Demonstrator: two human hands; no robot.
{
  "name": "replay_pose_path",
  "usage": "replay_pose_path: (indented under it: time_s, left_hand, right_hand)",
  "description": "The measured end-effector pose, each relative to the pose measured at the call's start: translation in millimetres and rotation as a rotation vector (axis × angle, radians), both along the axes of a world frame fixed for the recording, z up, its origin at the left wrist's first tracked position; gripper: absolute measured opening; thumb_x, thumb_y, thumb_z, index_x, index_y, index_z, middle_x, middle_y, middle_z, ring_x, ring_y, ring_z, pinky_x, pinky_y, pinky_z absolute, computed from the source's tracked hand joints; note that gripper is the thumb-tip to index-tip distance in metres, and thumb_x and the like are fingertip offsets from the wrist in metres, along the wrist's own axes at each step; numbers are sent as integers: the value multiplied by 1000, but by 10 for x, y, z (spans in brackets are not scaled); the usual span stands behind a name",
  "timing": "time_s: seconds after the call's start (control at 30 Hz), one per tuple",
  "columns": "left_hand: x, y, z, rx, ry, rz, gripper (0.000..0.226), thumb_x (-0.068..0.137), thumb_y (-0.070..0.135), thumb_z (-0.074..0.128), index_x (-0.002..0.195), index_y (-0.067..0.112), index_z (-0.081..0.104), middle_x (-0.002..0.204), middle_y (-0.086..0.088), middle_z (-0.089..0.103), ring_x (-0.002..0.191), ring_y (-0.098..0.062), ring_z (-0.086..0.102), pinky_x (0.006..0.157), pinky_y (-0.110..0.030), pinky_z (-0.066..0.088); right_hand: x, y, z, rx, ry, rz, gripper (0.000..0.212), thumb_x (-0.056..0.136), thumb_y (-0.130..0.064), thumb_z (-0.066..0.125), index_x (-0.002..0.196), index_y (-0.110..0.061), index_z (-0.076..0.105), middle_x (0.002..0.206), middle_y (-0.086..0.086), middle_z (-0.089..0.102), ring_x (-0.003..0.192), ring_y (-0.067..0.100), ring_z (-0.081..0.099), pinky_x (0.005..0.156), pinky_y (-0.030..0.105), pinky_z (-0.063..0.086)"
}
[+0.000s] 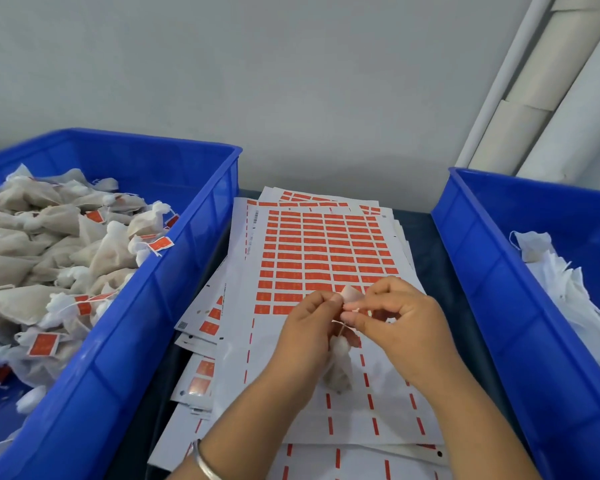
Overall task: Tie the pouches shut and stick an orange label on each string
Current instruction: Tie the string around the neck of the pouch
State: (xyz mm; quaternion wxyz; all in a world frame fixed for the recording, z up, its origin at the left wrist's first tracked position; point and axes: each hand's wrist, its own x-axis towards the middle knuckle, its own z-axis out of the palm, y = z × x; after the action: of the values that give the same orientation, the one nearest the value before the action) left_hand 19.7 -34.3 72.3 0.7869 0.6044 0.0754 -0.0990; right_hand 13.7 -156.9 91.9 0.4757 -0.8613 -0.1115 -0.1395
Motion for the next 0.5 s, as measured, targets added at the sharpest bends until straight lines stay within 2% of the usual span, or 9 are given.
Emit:
replay_pose_path:
  time_s: [0.1, 0.2, 0.33, 0.4, 0.5]
  left_hand:
    - [-6, 7, -15, -2, -3, 0, 28, 97, 31, 45, 93, 14, 67, 73, 0, 69, 58, -13, 60, 69, -25, 52]
    - [-4, 14, -31, -15, 7, 24, 29, 96, 32, 47, 85, 17, 69, 72, 2, 68, 56, -12, 58, 71, -27, 53]
    - [7, 22, -29, -36, 44, 33, 29, 94, 29, 51, 77, 19, 72, 68, 2, 67, 51, -12, 55, 65, -26, 51]
    - [10, 32, -36, -43, 49, 32, 33, 94, 26, 50, 71, 21, 72, 65, 1, 65, 49, -11, 53, 60, -24, 49]
    - [1, 43, -51, -57, 50, 43, 32, 95, 25, 49, 72, 19, 70, 64, 0, 64, 49, -11, 53, 61, -27, 47]
  right_hand:
    - [16, -15, -44, 112, 59, -10, 4, 71, -44, 66, 73, -44, 63, 87, -18, 63, 88, 0, 62, 72, 10, 49]
    - [20, 18, -96, 191, 80, 3, 9, 71, -50, 62, 77, -44, 66, 92, -19, 62, 96, -3, 60, 77, 10, 48]
    - [26, 22, -129, 252, 45, -57, 9, 63, -56, 64, 71, -60, 66, 94, -23, 61, 95, -4, 59, 74, 10, 49]
    - [43, 2, -162, 297, 70, -57, 9, 68, -49, 67, 72, -57, 68, 93, -25, 64, 95, -3, 61, 78, 15, 50]
    - [48, -17, -220, 339, 109, -41, 13, 79, -33, 68, 70, -42, 71, 87, -26, 69, 91, -6, 63, 69, 8, 49]
